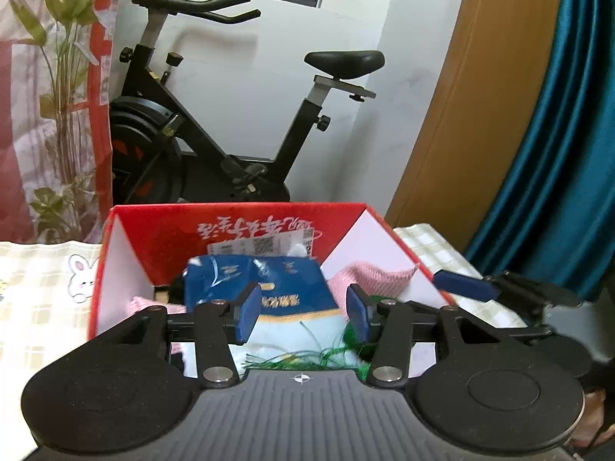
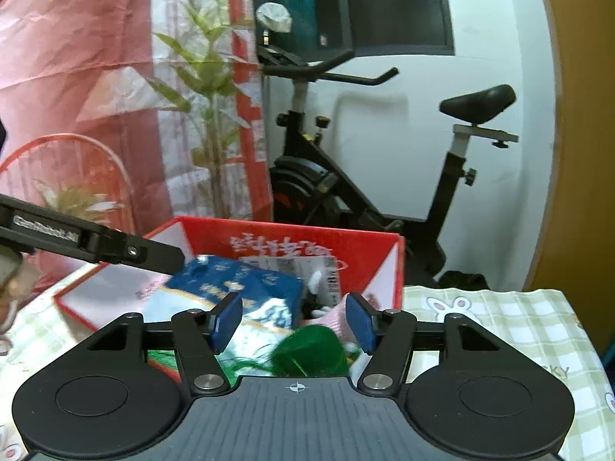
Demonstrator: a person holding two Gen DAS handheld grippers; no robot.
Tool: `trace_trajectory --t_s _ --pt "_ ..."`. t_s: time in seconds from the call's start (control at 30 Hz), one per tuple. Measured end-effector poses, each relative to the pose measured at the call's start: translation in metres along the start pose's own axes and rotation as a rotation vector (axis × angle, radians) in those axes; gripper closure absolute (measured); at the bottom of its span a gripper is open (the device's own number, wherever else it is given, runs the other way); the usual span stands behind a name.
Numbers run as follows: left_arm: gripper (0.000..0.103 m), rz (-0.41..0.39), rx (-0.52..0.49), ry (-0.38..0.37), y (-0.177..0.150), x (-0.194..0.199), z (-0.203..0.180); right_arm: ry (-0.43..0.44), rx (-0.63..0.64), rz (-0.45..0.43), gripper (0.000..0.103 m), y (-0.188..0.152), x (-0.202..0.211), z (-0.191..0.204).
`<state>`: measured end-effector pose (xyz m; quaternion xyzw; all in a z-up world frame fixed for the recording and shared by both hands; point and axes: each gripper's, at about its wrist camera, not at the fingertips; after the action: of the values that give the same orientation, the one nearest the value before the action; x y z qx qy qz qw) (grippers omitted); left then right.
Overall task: Organize soft objects
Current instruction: 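Carry the green yarn ball over the red box and open the right gripper, then move the right tool down to the cream knitted towel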
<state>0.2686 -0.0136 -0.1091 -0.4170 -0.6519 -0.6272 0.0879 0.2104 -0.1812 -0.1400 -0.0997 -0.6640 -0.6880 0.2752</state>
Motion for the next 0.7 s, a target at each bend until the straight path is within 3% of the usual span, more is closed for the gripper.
trace_trajectory --t_s 0.23,0.37,0.57,0.7 --pt "0.044 0.01 -0.02 0.027 -0.031 0.037 0.008 0.072 0.045 0.009 0.047 -0.009 0.04 0.031" --pt "0.032 0.011 -0.008 0.053 -0.061 0.068 0.016 0.115 0.055 0.055 0.047 -0.027 0.057 0.053" --pt "0.012 0.016 0.007 0.103 -0.106 0.104 0.026 0.188 0.073 0.214 0.047 -0.078 0.066 0.091" --pt "0.005 0.027 0.028 0.144 -0.126 0.115 0.033 0.227 0.114 0.335 0.047 -0.108 0.066 0.113"
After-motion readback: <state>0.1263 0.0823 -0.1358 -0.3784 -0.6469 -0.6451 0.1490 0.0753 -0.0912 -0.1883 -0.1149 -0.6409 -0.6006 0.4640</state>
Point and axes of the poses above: each gripper's, at about its wrist camera, not at the fingertips, and x roughly against the way its jaws point, z to its left, y to its top, and after that the axes turned 6 degrees about z, right-handed
